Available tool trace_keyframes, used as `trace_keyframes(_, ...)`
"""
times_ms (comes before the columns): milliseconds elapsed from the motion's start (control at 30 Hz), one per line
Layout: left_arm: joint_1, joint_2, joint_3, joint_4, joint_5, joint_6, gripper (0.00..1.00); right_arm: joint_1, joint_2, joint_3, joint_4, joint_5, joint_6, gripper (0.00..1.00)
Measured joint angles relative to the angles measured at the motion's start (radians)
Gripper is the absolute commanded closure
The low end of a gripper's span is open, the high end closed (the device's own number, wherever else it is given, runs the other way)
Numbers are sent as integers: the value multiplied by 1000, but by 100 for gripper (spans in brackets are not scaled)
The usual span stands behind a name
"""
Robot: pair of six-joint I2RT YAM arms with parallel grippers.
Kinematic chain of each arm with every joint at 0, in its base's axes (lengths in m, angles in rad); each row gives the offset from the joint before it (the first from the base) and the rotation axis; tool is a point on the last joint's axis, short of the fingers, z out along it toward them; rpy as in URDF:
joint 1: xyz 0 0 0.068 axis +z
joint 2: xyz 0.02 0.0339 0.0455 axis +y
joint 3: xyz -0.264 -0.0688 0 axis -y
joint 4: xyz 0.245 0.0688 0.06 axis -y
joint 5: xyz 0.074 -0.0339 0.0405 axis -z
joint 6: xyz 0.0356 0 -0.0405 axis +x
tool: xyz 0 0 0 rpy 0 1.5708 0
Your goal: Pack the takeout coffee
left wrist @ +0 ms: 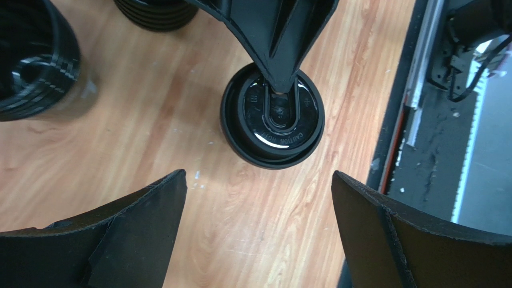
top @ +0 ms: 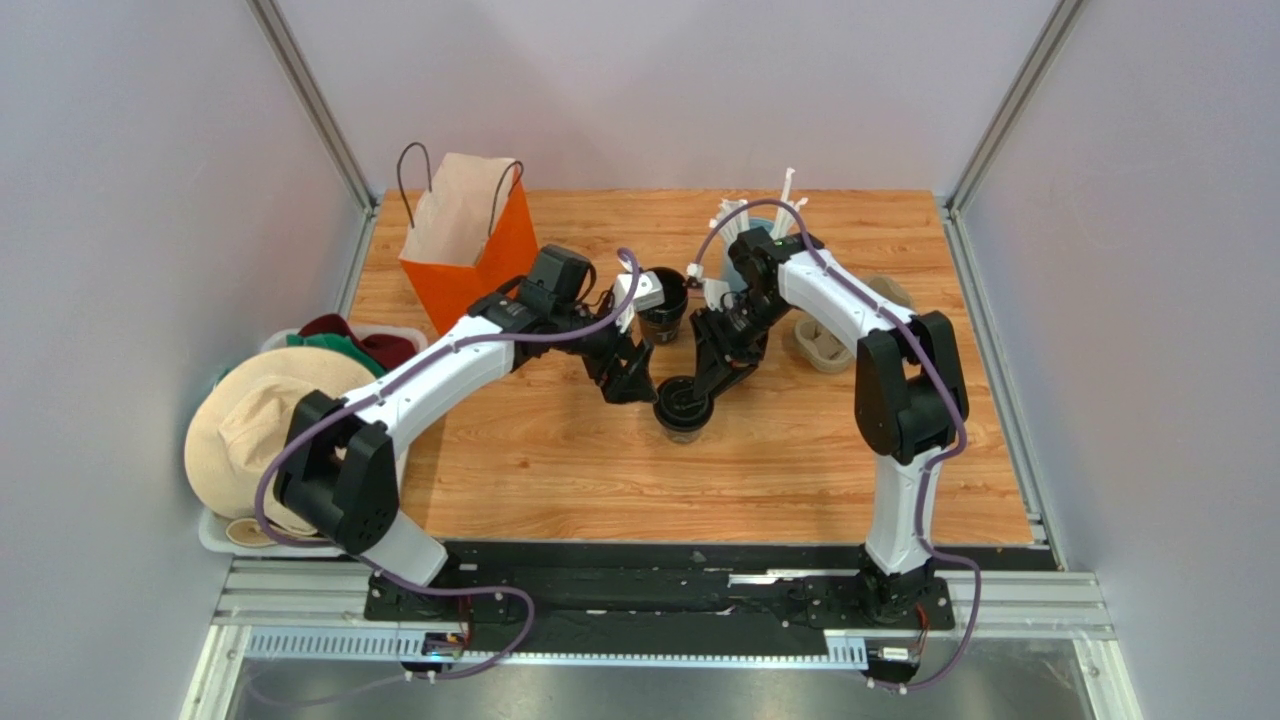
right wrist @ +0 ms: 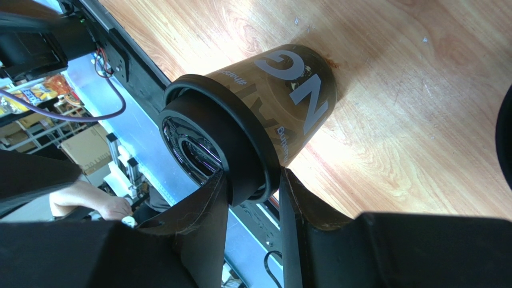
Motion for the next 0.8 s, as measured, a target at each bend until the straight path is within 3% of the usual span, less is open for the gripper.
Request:
trace_keyframes(433, 0, 186, 119, -43, 50, -166, 6, 0, 12, 0, 14, -14, 29, 94)
trace_keyframes(800, -13, 269, 134, -50, 36, -198, 15, 0, 13, -1, 23, -18, 33, 94)
